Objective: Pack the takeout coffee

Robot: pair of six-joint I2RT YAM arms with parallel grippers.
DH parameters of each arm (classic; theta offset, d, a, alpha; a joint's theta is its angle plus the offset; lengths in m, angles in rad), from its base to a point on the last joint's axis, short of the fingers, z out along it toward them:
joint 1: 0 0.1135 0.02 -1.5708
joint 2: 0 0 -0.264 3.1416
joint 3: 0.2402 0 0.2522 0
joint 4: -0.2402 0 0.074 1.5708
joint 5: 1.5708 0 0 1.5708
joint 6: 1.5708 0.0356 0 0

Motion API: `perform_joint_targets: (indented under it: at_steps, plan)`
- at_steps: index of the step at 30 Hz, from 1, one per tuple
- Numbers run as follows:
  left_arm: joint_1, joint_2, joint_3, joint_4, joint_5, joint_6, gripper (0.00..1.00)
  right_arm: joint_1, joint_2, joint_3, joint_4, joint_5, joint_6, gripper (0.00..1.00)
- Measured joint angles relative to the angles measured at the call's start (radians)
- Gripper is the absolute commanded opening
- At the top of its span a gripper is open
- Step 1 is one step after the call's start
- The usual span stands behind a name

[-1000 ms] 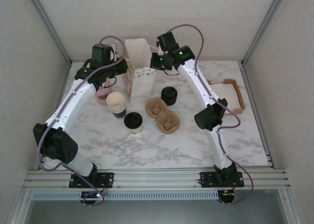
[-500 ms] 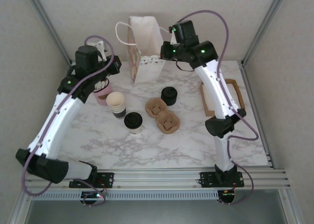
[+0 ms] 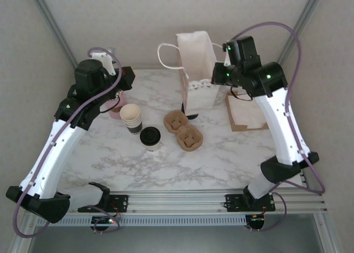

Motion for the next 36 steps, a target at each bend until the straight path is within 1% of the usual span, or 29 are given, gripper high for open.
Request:
perform_joint_targets:
  at_steps: [8,12,20,27,32,36]
  plan:
    - [-0.079,0.000,-0.056,0.019,-0.006,-0.006,0.07,-0.092,-0.244,-0.299,-0.006,0.003,-0.018,0.00]
    - [-0.113,0.005,-0.078,0.038,-0.022,-0.009,0.07,-0.140,-0.312,-0.434,0.002,-0.008,-0.029,0.00]
    - [-0.170,0.032,-0.106,0.053,-0.043,-0.014,0.07,-0.209,-0.325,-0.614,0.055,-0.064,-0.056,0.00]
    - [-0.216,0.054,-0.138,0.077,-0.056,-0.020,0.07,-0.245,-0.325,-0.705,0.123,-0.106,-0.067,0.00]
    - [-0.245,0.072,-0.160,0.098,-0.056,-0.023,0.07,-0.251,-0.327,-0.729,0.161,-0.116,-0.085,0.00]
    - [-0.275,0.089,-0.176,0.114,-0.058,-0.035,0.10,-0.251,-0.334,-0.744,0.174,-0.116,-0.100,0.11]
